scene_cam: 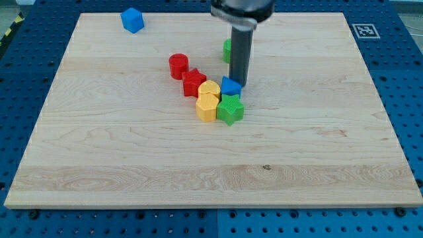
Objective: Separate green star from triangle
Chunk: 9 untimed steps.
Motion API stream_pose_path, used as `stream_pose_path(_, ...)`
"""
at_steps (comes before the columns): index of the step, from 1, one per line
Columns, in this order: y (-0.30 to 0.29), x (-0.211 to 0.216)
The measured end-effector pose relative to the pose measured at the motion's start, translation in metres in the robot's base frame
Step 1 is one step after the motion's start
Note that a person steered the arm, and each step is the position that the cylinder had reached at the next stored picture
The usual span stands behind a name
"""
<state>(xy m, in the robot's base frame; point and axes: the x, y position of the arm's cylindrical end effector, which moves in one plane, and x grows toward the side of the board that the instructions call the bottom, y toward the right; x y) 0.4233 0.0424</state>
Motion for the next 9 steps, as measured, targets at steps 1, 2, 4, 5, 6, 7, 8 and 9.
stream_pose_path(1, 0.004, 0.018)
stream_pose_path(2, 0.011, 0.022)
stream_pose_path(4, 0.035, 0.056)
stream_pose_path(5, 0.029, 0.079)
stream_pose_path(6, 0.010, 0.086)
stream_pose_path(7, 0.008, 0.073)
stream_pose_path(8, 0.021, 0.032)
stream_pose_path(9, 0.034, -0.004)
